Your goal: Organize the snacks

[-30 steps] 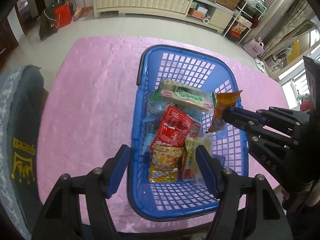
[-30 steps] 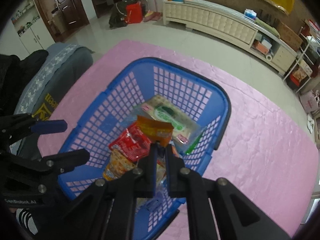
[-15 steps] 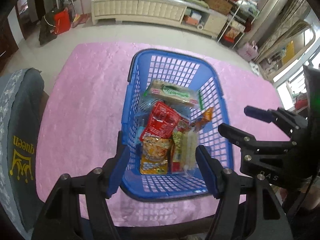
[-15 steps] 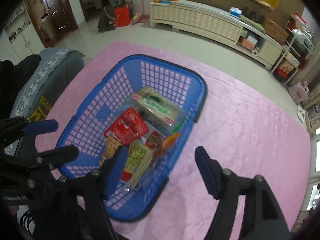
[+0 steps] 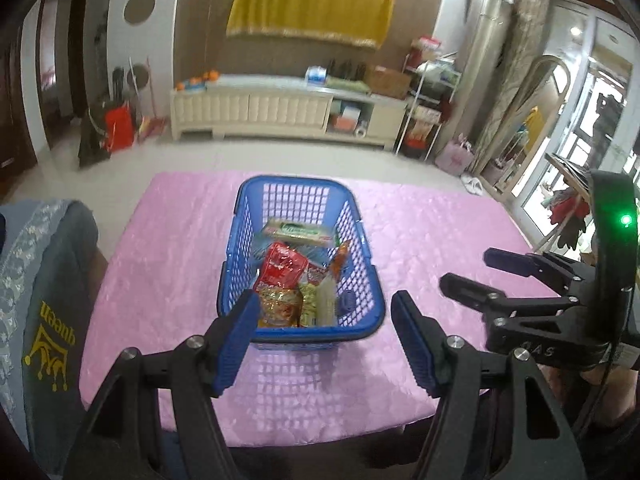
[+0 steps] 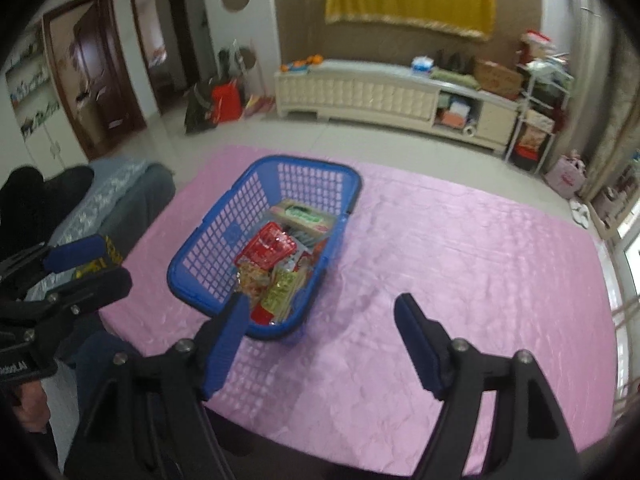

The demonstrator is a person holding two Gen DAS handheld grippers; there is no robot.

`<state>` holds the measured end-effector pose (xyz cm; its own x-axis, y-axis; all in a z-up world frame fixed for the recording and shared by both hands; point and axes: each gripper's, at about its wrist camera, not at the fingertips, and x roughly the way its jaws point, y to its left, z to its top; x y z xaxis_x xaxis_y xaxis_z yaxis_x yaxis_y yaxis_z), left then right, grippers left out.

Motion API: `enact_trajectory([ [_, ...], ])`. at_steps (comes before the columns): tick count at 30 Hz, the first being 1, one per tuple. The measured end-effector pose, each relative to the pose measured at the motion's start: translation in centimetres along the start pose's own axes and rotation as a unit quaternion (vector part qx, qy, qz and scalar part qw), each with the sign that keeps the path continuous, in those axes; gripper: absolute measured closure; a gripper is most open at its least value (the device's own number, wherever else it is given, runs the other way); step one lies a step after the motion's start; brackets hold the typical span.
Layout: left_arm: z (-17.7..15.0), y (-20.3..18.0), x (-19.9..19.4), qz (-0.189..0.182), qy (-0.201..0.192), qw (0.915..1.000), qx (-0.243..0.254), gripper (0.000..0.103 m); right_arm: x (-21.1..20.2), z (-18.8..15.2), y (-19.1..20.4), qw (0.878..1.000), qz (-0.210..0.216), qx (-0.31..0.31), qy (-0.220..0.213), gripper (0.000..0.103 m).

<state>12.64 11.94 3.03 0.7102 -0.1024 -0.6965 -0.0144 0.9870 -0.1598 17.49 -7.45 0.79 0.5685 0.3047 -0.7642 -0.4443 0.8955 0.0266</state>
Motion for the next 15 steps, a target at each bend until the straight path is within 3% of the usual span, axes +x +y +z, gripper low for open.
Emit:
enact_trajectory([
  [5,-3.0,-2.0,-2.8,-0.003,-0.049,0.9986,0.021,0.037,-4.2,-3.0,-0.1,0.998,-0.030,0.013,-0.059,0.023],
  [10,-6.5,-3.6,-4.2,0.001,-0.079,0.9961,0.039,0.035,-6.9,-6.4,1.4,0.993,-0.065,0.001,-0.100,0.013],
  [11,-7.1,-3.9,-4.5,0.008,-0.080,0.9957,0.047,0.029,-7.2,-7.1,1.7,0.992,-0.071,-0.001,-0.105,0.009],
  [12,-7.4,-4.1,-4.7,0.014,-0.082,0.9952,0.052,0.015,-7.5,-7.7,1.9,0.991,-0.077,0.000,-0.108,0.005],
  [13,-7.9,-4.4,-5.0,0.021,-0.089,0.9940,0.060,0.007,-7.8,-8.3,2.0,0.990,-0.081,0.005,-0.112,0.003],
  [15,-8.7,-4.6,-5.7,0.026,-0.104,0.9921,0.065,0.000,-8.4,-9.4,2.2,0.989,-0.083,0.013,-0.122,0.000],
])
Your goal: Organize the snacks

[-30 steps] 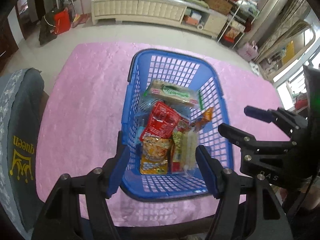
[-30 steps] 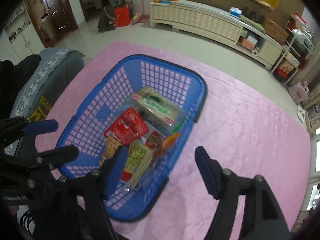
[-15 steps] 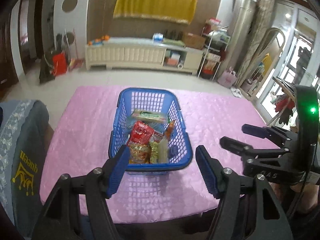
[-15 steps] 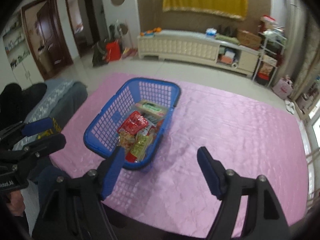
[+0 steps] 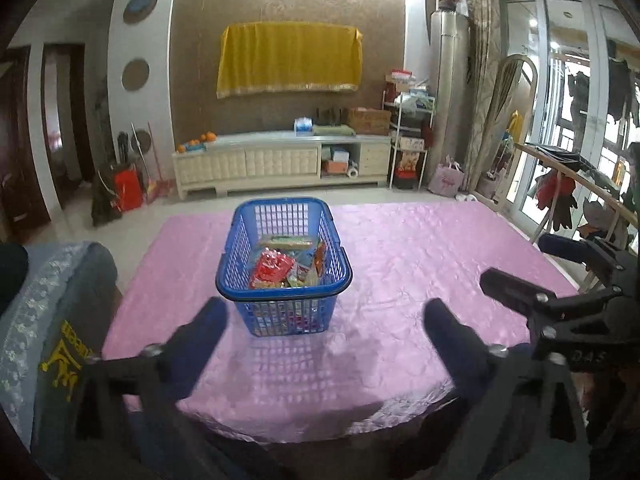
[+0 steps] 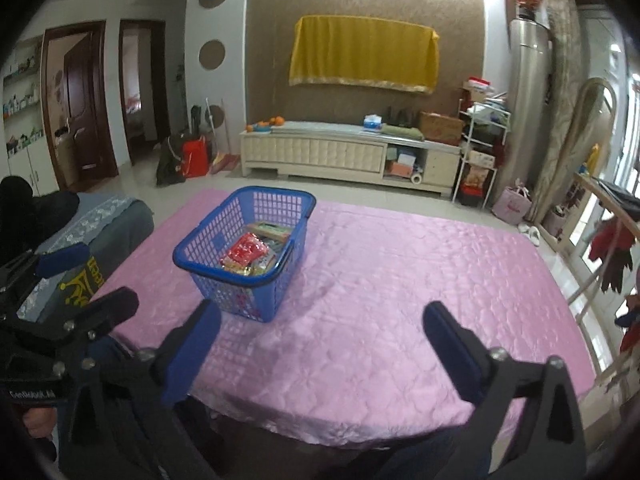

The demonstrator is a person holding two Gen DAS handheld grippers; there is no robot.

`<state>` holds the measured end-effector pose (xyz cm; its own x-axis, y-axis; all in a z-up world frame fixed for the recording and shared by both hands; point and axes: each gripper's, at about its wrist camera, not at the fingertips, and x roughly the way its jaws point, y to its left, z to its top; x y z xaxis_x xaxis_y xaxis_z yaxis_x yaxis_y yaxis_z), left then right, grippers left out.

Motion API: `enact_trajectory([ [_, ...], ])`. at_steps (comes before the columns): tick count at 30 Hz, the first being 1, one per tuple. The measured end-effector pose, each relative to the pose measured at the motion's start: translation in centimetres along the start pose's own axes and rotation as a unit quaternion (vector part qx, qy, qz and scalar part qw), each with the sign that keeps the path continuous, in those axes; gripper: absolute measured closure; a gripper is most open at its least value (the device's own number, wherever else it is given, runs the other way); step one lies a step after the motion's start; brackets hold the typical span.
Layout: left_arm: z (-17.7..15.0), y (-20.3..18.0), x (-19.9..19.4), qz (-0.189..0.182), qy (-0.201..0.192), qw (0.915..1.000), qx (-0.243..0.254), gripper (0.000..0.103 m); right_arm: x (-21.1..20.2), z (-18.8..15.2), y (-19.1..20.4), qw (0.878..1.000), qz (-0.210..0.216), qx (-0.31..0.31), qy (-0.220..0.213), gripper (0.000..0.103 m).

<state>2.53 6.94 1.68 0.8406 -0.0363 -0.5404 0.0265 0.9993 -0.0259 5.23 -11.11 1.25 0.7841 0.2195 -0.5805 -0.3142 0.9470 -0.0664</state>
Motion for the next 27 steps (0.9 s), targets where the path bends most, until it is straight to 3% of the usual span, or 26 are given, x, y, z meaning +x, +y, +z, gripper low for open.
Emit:
enact_trajectory([
  [7,-1.1,0.1,-1.9,0.029,-0.035,0.9990,0.005,0.000,-2.4,-2.6,-0.3,0.998,-0.026,0.040,-0.034,0.000],
  [17,-2.4,0.0,-2.0,0.003,-0.023,0.9997,-0.006,0.000,-3.6,-4.0,0.6,0.998,-0.017,0.049,-0.039,0.000],
  [27,-2.9,-0.3,-2.5,0.015,-0.020,0.9997,-0.002,0.000,-3.7,-4.2,1.0,0.998,-0.015,0.050,-0.032,0.000],
])
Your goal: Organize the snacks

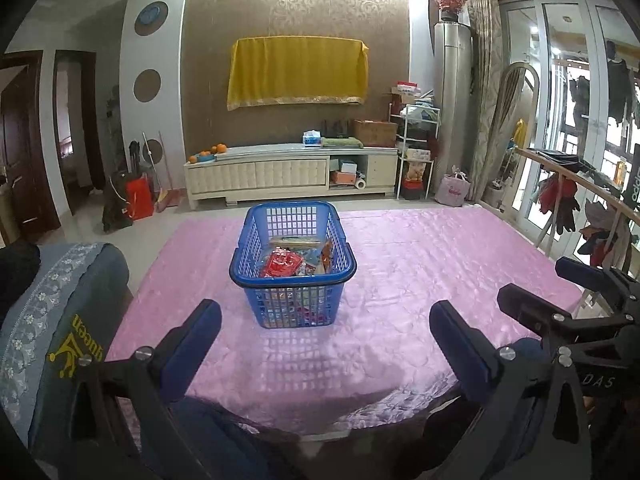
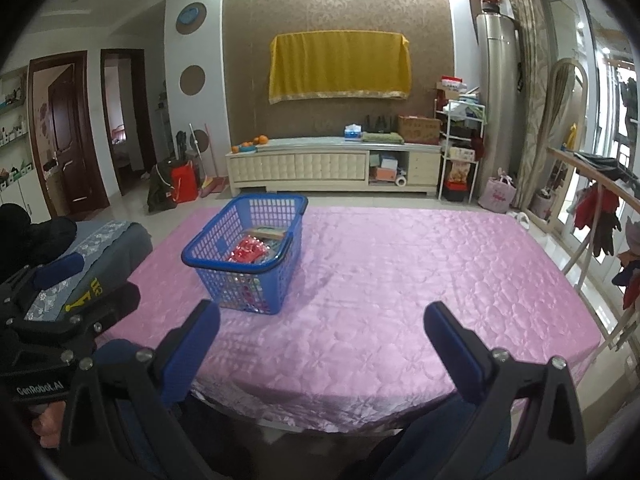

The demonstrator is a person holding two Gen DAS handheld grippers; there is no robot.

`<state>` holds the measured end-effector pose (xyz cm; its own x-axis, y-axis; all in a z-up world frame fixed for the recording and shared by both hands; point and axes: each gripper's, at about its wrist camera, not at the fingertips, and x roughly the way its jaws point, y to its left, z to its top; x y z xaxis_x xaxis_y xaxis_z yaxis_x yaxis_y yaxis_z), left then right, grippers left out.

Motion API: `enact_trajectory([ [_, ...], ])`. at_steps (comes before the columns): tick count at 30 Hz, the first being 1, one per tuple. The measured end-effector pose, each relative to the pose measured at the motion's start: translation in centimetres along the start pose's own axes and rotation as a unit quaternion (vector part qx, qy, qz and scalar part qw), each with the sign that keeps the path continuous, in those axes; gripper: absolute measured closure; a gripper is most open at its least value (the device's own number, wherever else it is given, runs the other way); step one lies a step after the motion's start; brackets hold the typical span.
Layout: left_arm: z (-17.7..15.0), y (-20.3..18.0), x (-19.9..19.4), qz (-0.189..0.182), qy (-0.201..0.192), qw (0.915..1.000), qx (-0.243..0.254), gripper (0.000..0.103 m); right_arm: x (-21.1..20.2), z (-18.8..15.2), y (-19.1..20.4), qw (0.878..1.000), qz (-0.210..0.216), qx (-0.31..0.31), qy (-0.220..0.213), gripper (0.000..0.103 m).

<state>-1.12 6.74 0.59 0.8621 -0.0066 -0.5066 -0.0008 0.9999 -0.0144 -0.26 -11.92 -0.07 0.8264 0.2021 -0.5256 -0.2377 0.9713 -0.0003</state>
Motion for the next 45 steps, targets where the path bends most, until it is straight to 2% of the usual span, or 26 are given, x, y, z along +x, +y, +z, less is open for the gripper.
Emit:
enact_trajectory([
  [12,-0.1,0.2,-0.6,0.009,-0.004,0.9999,0.004,0.000,-0.6,-0.2,0.0,1.000,0.003,0.005,0.000,0.000],
  [45,-0.3,0.3,-0.6,0.004,-0.002,1.0000,-0.004,0.000,-1.2,0.1,0.1,1.000,0.006,0.001,0.001,0.000],
])
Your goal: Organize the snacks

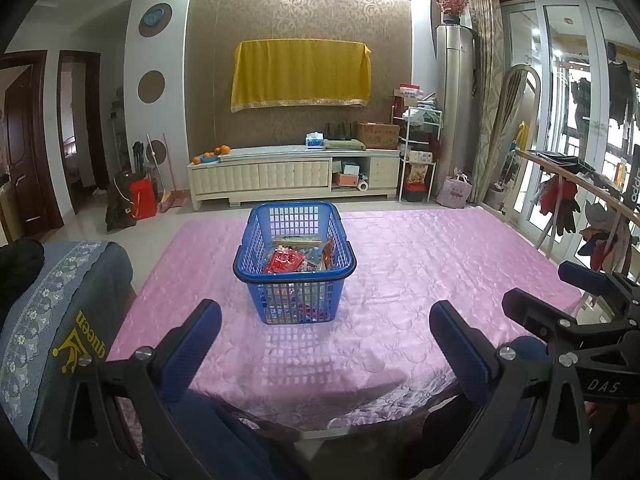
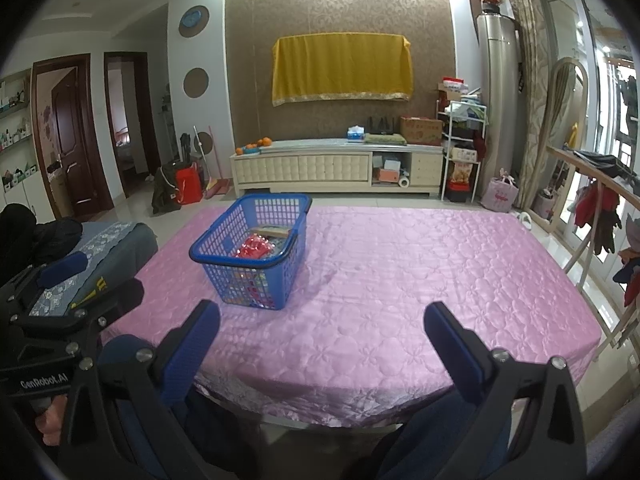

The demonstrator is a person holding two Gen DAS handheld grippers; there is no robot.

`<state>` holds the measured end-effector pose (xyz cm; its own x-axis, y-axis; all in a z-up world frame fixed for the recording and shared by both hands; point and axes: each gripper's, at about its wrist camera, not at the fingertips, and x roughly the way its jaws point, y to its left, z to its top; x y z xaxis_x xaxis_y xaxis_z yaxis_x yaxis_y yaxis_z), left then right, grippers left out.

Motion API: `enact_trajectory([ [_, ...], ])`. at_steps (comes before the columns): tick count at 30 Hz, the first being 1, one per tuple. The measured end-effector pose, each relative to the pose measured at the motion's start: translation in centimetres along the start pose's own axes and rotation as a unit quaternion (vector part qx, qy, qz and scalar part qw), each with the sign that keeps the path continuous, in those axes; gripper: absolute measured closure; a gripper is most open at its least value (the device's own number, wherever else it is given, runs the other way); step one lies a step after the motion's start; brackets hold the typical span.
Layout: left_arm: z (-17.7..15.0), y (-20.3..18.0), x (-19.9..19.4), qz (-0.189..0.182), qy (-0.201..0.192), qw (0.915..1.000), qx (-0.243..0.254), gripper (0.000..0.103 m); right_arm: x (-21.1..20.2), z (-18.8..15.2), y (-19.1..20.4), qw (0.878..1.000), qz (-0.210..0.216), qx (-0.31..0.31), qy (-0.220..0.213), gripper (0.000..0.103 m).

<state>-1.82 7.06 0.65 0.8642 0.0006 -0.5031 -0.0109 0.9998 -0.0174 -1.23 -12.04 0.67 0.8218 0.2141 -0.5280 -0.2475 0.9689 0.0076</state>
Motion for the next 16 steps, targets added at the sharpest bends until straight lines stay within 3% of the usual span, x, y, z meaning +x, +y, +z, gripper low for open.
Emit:
enact_trajectory([
  [16,-0.12,-0.13,-0.37,-0.003,0.003,1.0000,-0.004,0.000,-0.23,0.09,0.09,1.000,0.001,0.000,-0.002,0.000],
])
